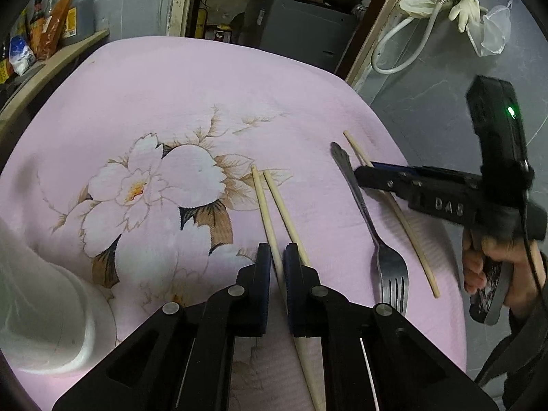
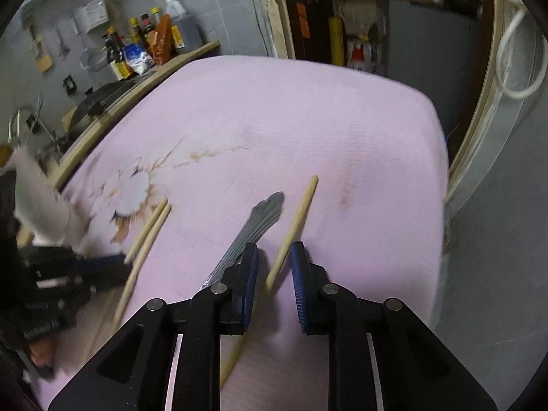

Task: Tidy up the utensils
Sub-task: 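Grasp a wooden chopstick with the left tool while the right tool grasps another chopstick, then lift both chopsticks and carry them toward the white holder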

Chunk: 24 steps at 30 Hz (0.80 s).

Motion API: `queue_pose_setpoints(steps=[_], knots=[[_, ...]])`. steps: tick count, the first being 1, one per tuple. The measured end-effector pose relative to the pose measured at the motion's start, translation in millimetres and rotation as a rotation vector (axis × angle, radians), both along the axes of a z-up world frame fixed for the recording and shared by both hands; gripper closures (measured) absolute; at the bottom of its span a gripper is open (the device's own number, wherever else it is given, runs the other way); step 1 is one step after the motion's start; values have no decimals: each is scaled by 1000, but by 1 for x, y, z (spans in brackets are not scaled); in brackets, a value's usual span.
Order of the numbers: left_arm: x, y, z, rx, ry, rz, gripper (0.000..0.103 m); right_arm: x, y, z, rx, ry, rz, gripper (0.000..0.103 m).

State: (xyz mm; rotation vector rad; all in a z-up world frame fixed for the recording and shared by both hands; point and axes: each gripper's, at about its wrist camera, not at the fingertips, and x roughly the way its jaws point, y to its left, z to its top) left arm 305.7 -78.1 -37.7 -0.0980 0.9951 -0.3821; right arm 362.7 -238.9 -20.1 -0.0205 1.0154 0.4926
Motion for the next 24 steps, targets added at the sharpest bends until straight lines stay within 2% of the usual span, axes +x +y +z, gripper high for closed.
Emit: queue_pose_setpoints(steps=[3, 6, 9, 15, 20, 24], knots=[[-1, -4, 1, 9, -5, -3, 97, 1, -3, 0, 16, 23, 1, 86], [-4, -4, 1, 10, -20, 11, 99, -4, -5, 0, 9, 9, -17, 93], [-8, -5, 1, -6, -23, 20, 101, -6, -16, 0, 85, 28, -49, 99], [-25, -2, 14, -59, -66, 12, 101, -26, -29, 9, 196, -6, -85, 100], [-48, -4, 35, -88, -185, 2, 101, -68, -25, 43, 235, -195, -61, 100], [-74, 2, 58, -111, -360, 25, 101, -101, -14, 65, 255, -353, -44, 100]])
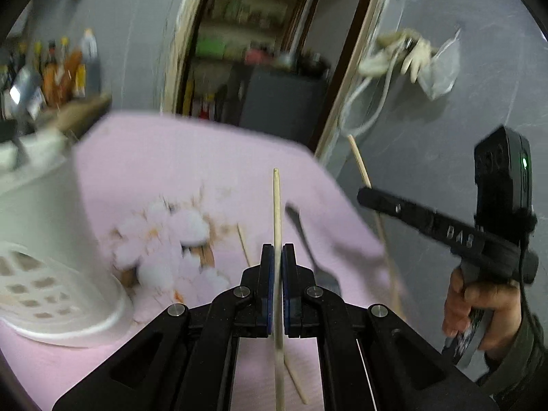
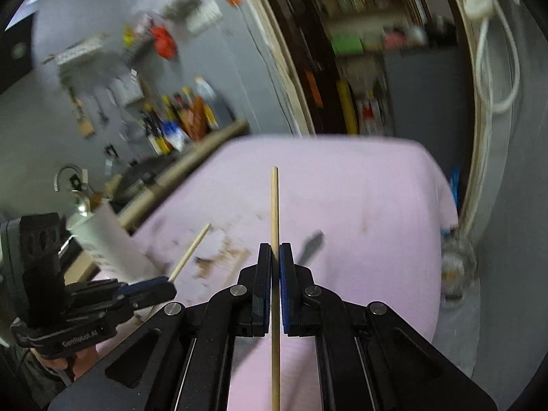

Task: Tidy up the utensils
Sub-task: 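Lift both chopsticks and carry them toward the white holder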

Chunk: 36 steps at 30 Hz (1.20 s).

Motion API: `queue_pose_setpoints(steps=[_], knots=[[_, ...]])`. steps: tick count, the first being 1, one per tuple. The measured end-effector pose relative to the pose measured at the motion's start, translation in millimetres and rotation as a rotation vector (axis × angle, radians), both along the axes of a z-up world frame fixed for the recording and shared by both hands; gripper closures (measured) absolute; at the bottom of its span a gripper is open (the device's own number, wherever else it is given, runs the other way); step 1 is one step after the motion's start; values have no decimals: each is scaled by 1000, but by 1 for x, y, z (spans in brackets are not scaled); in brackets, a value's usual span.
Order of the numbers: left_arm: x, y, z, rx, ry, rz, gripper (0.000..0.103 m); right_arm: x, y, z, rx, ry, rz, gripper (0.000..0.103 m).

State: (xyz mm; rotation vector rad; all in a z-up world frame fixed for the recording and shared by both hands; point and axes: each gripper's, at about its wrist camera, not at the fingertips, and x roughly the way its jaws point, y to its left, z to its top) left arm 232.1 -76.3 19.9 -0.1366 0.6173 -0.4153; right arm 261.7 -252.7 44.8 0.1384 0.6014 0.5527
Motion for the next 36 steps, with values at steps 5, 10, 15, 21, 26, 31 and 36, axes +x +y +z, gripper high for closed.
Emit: queue_pose_setpoints(steps=[5, 10, 15, 21, 26, 31, 36], knots=[[-24, 13, 22, -36, -135, 45, 101, -35, 19, 21, 14, -181, -19, 100], [-43, 35, 42, -84, -230, 74, 101, -50, 39, 40, 29, -253, 21, 101], [-53, 67, 61, -133, -289, 124, 101, -53, 65, 65, 85, -301, 72, 100], [-59, 123, 84, -161, -364, 231, 101, -56, 103, 92, 147, -385, 128, 100], [-63, 170, 100, -162, -438, 334, 101, -59, 138, 108, 171, -474, 155, 101], [-60, 213, 113, -170, -509, 425, 101, -55, 168, 113, 206, -528, 169, 100], [-49, 249, 109, -229, -541, 484, 101, -46, 185, 106, 256, -582, 150, 100]])
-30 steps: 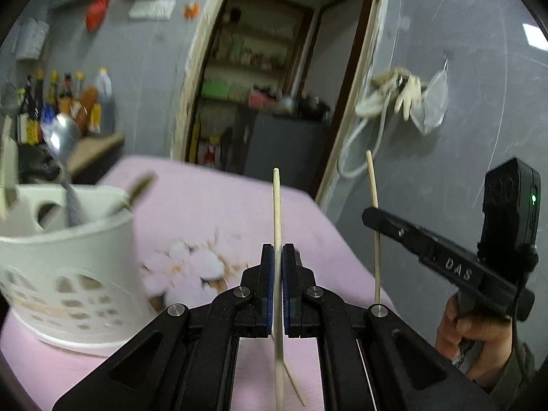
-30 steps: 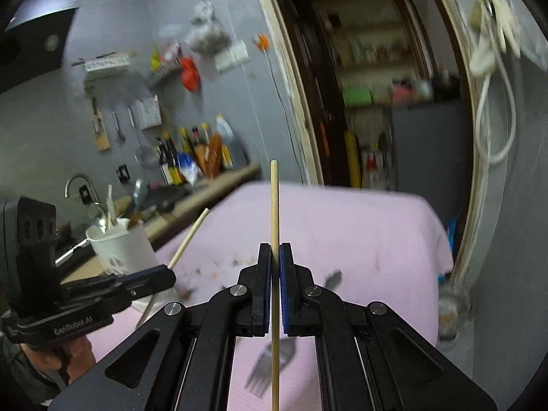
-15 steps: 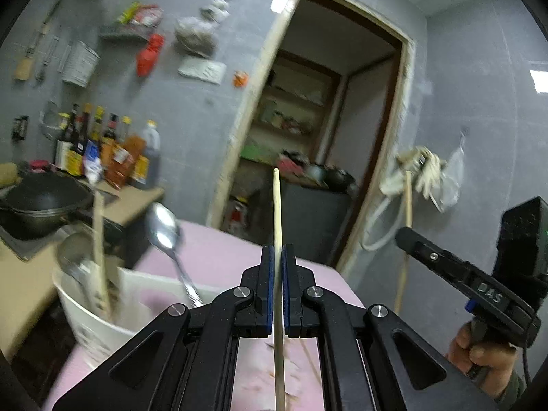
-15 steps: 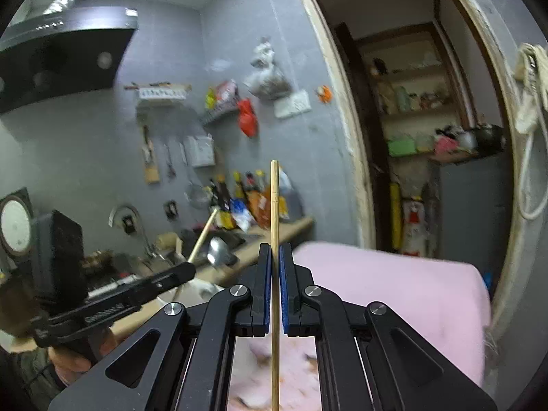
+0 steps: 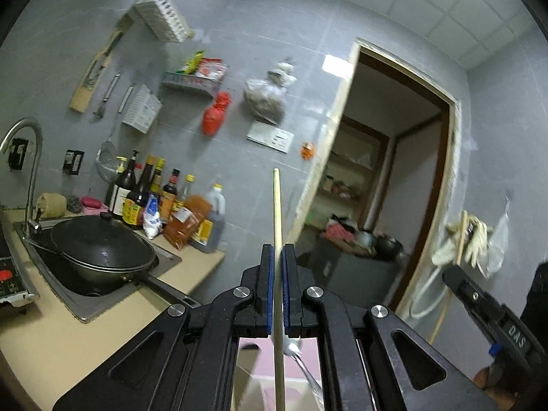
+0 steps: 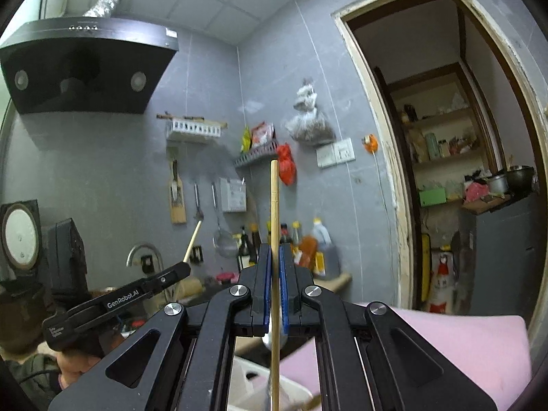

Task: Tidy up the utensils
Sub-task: 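Lift both chopsticks and carry them toward the white holder, then lower both chopsticks into the white holder and open both tools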

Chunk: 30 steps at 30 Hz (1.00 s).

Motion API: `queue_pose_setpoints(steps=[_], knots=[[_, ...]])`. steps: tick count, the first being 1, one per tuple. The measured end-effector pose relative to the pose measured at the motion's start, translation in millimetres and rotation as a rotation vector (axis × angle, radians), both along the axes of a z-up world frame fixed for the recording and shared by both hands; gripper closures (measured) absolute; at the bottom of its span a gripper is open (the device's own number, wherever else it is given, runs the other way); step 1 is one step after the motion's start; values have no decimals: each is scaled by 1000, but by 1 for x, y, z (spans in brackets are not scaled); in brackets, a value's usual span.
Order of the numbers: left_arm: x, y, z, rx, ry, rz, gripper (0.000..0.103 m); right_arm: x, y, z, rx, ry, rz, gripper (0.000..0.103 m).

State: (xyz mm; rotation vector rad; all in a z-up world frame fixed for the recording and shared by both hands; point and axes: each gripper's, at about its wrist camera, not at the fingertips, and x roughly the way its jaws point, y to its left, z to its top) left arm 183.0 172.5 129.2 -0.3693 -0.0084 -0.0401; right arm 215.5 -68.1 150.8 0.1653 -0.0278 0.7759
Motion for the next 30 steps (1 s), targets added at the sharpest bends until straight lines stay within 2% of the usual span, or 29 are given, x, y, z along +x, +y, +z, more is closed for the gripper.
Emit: queue_pose_setpoints(steps=[4, 7, 13, 23, 30], knots=[[11, 19, -14, -60, -13, 37, 101, 9, 8, -14, 16, -7, -12, 100], [13, 24, -22, -77, -21, 58, 101, 15, 9, -26, 34, 12, -5, 100], [18, 14, -30, -63, -25, 76, 101, 25, 16, -34, 58, 37, 19, 100], [19, 0, -44, -11, -36, 102, 101, 27, 31, -47, 11, 50, 47, 100], [18, -5, -53, -2, -28, 95, 101, 23, 31, -45, 21, 28, 64, 100]])
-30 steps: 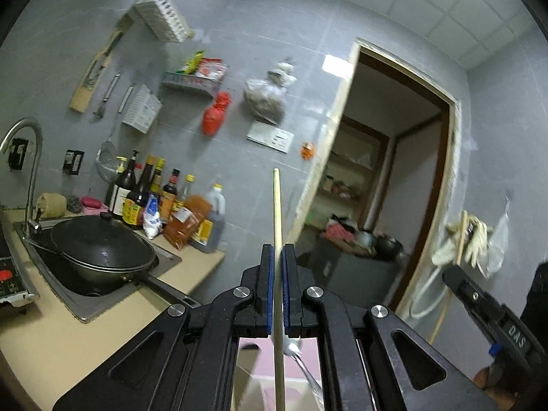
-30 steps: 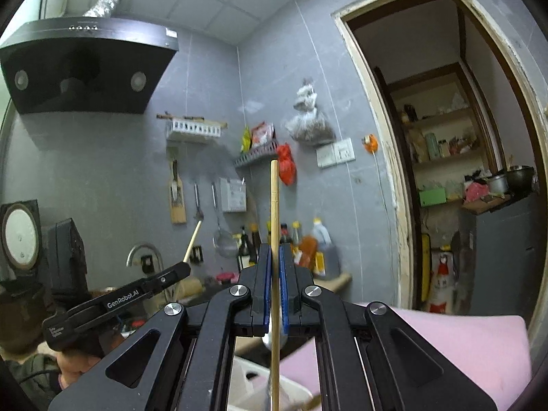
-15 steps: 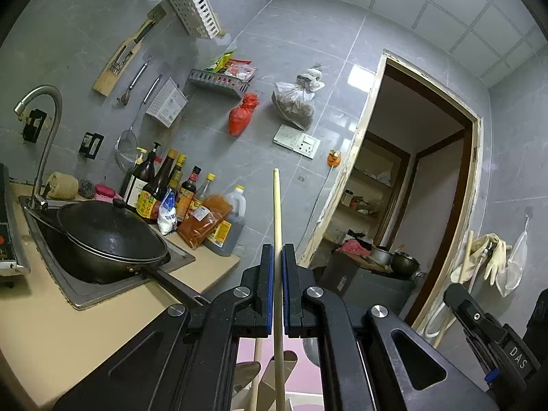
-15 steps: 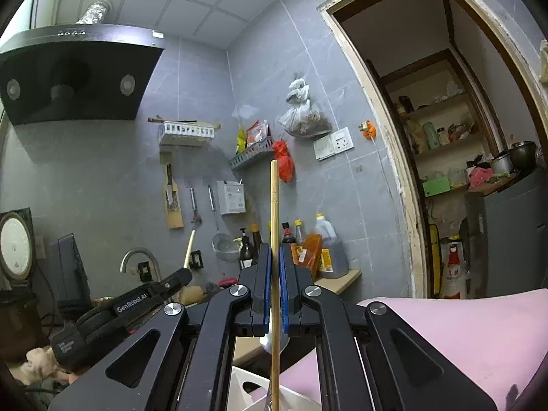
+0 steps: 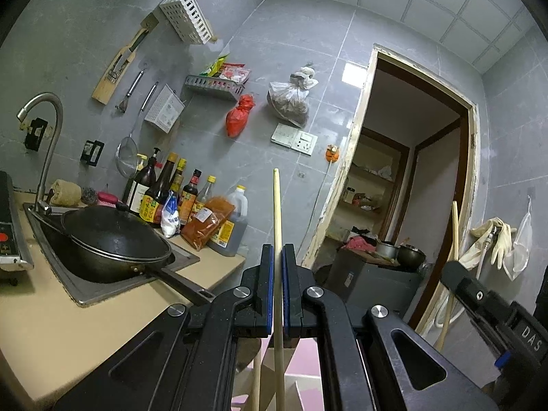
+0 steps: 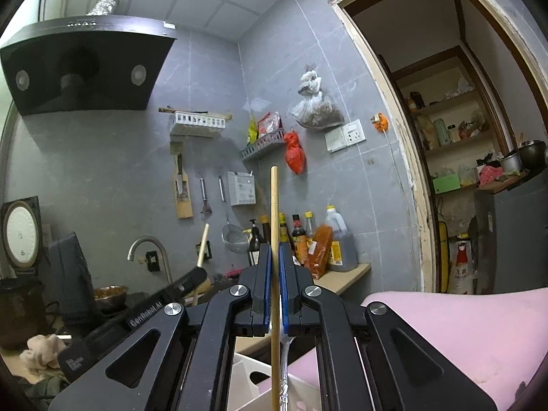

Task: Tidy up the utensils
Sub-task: 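Lower both chopsticks into the white holder and open both tools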

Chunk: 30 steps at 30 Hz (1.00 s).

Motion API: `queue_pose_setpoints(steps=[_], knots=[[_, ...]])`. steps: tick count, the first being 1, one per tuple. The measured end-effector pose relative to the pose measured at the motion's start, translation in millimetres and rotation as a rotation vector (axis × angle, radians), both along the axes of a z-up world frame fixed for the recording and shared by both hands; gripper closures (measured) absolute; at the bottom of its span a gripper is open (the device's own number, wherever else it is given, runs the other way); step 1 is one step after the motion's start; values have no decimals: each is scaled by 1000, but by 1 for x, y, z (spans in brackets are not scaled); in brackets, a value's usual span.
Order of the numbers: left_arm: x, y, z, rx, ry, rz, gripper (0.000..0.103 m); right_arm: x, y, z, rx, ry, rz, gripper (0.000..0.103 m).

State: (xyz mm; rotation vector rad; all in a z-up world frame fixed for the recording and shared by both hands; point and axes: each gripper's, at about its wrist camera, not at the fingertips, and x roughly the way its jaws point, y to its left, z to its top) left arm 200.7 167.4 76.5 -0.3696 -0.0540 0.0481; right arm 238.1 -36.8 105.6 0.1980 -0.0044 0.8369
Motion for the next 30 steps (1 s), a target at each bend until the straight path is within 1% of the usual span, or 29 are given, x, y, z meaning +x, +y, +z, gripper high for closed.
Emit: queue_pose_setpoints(steps=[2, 8, 12, 16, 26, 29, 30], knots=[[0, -2, -4, 8, 11, -5, 101, 2, 2, -3, -12, 7, 0, 100], [-3, -8, -13, 38, 33, -19, 101, 10, 10, -23, -63, 69, 7, 100], [-2, -17, -17, 76, 54, -37, 101, 11, 14, -32, -100, 93, 17, 100], [-3, -25, -20, 116, 64, -54, 101, 7, 18, -36, -151, 71, 8, 99], [-8, -14, -26, 83, 104, -83, 99, 5, 19, -38, -163, 67, 9, 98], [-13, -12, -25, 76, 98, -87, 96, 5, 21, -37, -170, 68, 4, 96], [-14, -11, -25, 73, 96, -87, 92, 5, 20, -37, -171, 71, -1, 94]])
